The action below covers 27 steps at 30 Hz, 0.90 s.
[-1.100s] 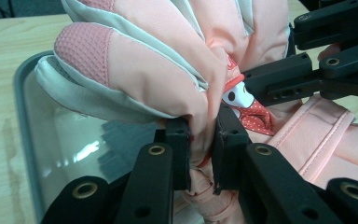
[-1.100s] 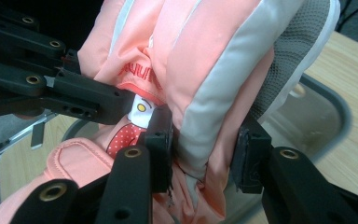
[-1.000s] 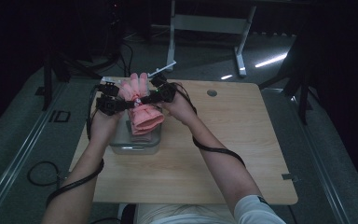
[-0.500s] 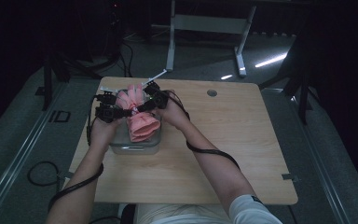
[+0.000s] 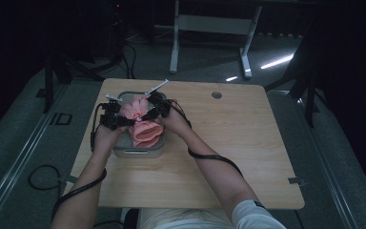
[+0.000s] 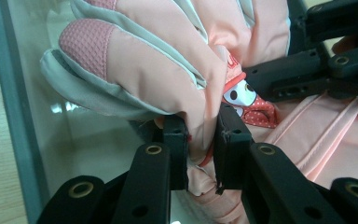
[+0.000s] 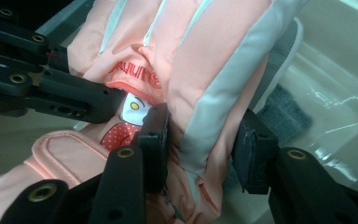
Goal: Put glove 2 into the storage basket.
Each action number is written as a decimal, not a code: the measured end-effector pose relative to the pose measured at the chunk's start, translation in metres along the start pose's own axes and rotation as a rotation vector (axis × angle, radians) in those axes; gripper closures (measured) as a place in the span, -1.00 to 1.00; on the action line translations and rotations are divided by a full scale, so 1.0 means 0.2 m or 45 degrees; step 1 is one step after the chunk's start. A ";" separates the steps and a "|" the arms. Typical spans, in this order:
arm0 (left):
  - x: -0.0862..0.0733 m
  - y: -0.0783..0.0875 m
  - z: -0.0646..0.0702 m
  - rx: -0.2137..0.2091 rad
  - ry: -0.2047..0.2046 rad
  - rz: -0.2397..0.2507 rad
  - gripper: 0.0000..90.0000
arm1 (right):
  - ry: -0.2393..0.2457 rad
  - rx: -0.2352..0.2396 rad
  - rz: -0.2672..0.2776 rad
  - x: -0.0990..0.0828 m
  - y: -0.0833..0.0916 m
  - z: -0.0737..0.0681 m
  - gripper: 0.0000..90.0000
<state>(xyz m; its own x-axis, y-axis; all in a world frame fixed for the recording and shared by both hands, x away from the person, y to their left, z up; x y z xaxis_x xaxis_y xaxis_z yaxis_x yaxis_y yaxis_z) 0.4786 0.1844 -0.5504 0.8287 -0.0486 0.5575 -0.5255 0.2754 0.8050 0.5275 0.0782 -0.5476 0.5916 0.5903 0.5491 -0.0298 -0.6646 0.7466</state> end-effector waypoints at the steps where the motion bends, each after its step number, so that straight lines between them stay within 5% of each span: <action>1: 0.00 0.00 0.00 0.008 -0.010 -0.008 0.70 | -0.001 -0.011 -0.005 0.00 0.00 0.00 0.33; 8: 0.00 -0.02 -0.03 0.005 0.007 -0.034 0.59 | -0.010 -0.049 -0.033 0.01 -0.02 0.01 0.28; 16: 0.02 0.00 -0.05 0.133 -0.033 -0.003 0.21 | -0.063 -0.027 0.008 0.04 -0.02 0.01 0.19; 27: 0.02 -0.02 -0.05 0.169 -0.056 -0.009 0.20 | -0.077 -0.044 0.015 0.04 -0.03 0.04 0.15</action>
<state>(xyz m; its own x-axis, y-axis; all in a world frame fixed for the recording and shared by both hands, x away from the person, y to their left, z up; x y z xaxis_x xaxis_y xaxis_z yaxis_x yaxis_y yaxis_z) 0.4856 0.1928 -0.5524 0.8247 -0.0927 0.5580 -0.5431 0.1460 0.8269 0.5379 0.0828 -0.5498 0.6387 0.5531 0.5349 -0.0641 -0.6545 0.7533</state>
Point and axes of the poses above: each handheld gripper's, and its own axes: y roughly backward along the jaws, x roughly out of its top, z roughly to its right, the point moved 8 cm from there along -y, roughly forward along the jaws, and after that the axes turned 11 degrees about x, right-handed, at the moved point
